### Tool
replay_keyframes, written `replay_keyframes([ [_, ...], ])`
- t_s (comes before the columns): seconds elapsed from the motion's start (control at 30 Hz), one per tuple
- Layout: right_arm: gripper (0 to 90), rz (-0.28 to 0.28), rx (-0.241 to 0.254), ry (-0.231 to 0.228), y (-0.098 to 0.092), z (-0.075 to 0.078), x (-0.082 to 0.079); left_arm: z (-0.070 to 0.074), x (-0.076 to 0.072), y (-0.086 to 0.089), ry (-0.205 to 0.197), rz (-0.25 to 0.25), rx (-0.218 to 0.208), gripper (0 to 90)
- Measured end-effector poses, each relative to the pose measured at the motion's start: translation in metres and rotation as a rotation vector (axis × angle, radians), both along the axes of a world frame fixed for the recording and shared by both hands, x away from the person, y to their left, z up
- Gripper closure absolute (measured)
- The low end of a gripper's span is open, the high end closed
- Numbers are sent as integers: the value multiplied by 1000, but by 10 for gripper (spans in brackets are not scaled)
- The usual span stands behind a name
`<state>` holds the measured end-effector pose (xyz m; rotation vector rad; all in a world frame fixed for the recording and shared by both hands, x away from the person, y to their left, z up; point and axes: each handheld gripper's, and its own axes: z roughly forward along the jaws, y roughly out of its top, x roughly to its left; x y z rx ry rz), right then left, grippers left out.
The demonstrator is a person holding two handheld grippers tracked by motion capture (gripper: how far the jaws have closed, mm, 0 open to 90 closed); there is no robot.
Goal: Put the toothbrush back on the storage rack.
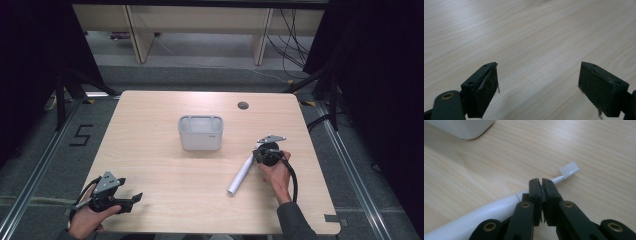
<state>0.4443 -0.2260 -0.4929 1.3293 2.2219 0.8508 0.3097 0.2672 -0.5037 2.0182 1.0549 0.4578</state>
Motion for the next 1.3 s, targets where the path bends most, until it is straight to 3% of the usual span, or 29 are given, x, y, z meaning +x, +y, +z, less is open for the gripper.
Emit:
replay_keyframes([
  [0.1,865,-4,14,24,4,2,4,0,1,0,-3,-3,-1,156],
  [0.17,863,2,7,22,6,2,6,0,1,1,1,-10,11,156],
  [0.2,861,9,-1,4,8,1,9,-1,0,-1,-3,1,-10,156],
  [0.3,853,6,5,21,13,2,13,0,1,1,-4,-10,25,156],
  [0.37,846,9,2,24,15,1,16,0,0,0,-2,-4,2,156],
  [0.47,835,4,11,31,16,0,18,1,0,0,-5,0,1,156],
  [0.53,791,-9,17,35,17,1,19,0,0,0,-3,-1,5,156],
  [0.57,718,-43,38,41,18,5,16,1,0,0,-4,0,8,156],
  [0.6,718,-43,38,41,18,5,16,1,0,0,-4,0,8,156],
  [0.63,582,-47,53,42,18,10,14,1,0,0,-4,-1,6,156],
  [0.73,503,-55,67,48,20,15,9,0,0,0,-2,-7,7,156],
  [0.77,407,-73,80,64,23,19,2,1,1,0,-4,-19,24,156],
  [0.8,407,-73,80,64,23,19,2,1,1,0,-4,-19,24,156],
  [0.83,368,-78,97,92,29,21,-4,1,0,0,-4,-19,21,156],
  [0.93,351,-75,97,97,33,21,-9,1,0,-1,-8,-11,12,156],
  [1.0,336,-59,82,133,38,20,-14,1,0,-1,-8,-13,12,156],
  [1.17,326,-40,54,139,38,17,-19,2,0,0,-8,-21,23,156],
  [1.3,320,-70,64,178,38,17,-24,1,0,-1,-9,-16,13,156],
])
